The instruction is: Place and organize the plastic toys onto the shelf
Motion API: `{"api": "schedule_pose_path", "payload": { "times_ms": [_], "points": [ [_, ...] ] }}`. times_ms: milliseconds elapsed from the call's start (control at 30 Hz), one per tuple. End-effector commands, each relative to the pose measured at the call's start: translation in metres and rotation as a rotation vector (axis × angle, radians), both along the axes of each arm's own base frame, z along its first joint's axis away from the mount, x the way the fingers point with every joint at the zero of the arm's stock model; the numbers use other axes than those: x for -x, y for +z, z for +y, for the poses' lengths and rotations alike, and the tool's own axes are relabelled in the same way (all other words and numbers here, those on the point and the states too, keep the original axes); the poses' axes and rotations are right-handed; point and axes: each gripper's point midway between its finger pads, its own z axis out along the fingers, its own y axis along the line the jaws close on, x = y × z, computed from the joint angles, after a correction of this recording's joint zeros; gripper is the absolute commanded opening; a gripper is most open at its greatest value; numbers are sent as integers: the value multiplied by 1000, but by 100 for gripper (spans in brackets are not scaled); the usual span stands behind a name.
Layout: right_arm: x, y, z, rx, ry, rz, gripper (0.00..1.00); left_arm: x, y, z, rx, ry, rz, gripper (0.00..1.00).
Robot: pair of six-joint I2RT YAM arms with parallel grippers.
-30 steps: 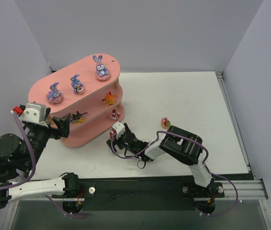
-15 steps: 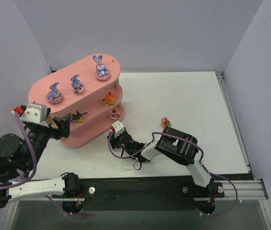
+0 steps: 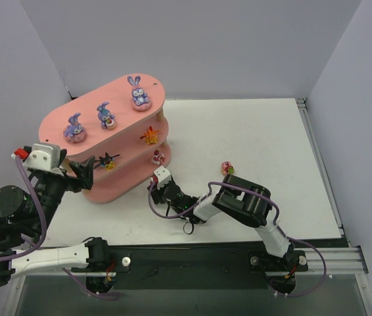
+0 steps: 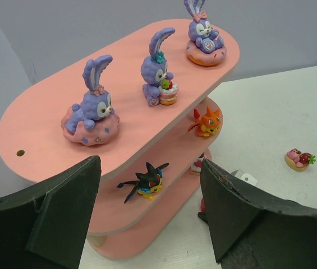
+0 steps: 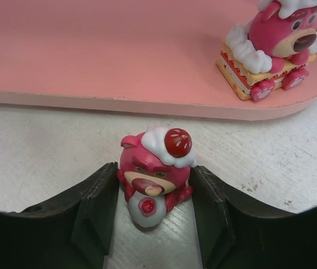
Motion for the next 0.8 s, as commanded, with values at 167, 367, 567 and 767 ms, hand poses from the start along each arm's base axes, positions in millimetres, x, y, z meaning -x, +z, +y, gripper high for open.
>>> {"api": "schedule_pose_path", "payload": {
  "times_ms": [167, 367, 567, 767],
  "points": [
    [2, 69, 27, -120, 23, -121, 16, 1, 6, 5, 40, 6, -15, 81],
    [2, 86, 37, -157, 29, -148, 15, 1, 7, 8, 46, 9, -17, 81],
    [-1, 95, 52, -175, 43, -160, 15, 1, 6, 10, 49, 12, -17, 81],
    [-3, 91, 70, -169, 83, -151, 15, 1, 6, 10, 50, 15, -17, 81]
  ]
}}
